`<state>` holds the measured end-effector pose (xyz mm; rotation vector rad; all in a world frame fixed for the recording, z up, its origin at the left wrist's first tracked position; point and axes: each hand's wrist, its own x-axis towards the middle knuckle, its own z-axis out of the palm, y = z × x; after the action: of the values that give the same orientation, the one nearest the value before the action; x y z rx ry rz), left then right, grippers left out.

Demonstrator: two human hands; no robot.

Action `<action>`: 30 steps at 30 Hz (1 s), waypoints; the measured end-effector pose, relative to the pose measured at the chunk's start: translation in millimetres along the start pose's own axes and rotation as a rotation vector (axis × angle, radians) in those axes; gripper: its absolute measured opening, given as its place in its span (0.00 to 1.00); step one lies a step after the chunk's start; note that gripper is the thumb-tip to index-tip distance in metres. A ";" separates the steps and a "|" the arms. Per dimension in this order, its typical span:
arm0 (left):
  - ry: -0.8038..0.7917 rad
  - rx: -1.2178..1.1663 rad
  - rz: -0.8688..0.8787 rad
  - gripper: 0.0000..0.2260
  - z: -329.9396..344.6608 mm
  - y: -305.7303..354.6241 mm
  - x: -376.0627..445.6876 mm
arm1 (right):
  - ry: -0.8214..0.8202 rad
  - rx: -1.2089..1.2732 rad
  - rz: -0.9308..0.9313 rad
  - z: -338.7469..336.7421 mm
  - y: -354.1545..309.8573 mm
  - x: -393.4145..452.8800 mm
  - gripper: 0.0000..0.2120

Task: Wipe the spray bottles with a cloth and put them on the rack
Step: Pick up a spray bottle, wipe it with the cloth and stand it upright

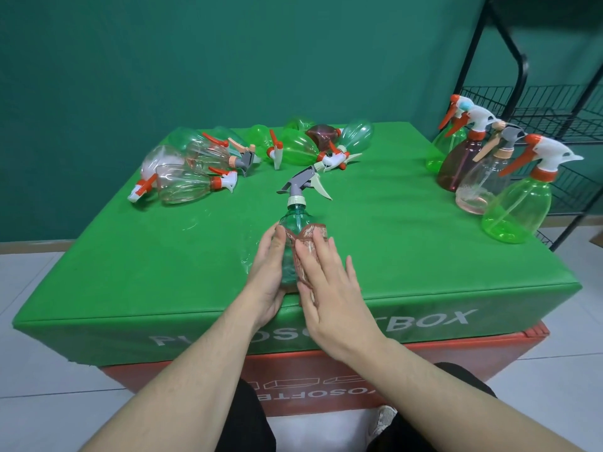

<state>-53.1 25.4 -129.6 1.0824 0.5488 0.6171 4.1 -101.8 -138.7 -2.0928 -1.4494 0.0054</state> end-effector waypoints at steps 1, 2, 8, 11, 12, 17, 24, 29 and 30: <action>0.008 -0.012 -0.002 0.50 0.0 0.1 -0.4 | -0.001 -0.010 -0.008 0.6 0.6 -2.9 0.29; 0.011 -0.013 -0.006 0.51 0.3 0.3 -0.3 | -0.001 -0.019 -0.019 1.5 1.3 -5.7 0.29; -0.025 -0.011 -0.052 0.41 -1.6 2.9 2.7 | 0.034 0.052 -0.037 4.5 5.3 -9.6 0.29; -0.077 0.001 -0.086 0.43 -2.5 3.9 3.7 | 0.061 0.089 -0.033 0.1 2.6 1.1 0.29; -0.089 0.009 -0.082 0.43 -2.1 4.3 3.2 | 0.066 0.094 -0.033 -1.7 1.7 6.2 0.28; -0.124 -0.015 -0.069 0.48 -3.9 0.1 5.6 | 0.095 0.088 -0.066 -7.6 -5.0 32.5 0.27; -0.124 -0.007 -0.051 0.44 -5.5 -2.5 7.6 | 0.080 0.257 0.059 -24.3 -8.4 65.5 0.24; -0.086 -0.001 -0.050 0.48 -7.3 -5.9 9.2 | 0.096 0.307 0.114 -20.3 -9.9 62.7 0.24; -0.085 -0.003 -0.043 0.44 -7.2 -6.1 9.2 | 0.113 0.302 0.092 -17.8 -9.1 59.1 0.24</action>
<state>-50.3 34.3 -138.9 1.0866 0.4962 0.5317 26.2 -57.2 -101.1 -1.8788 -1.2031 0.1310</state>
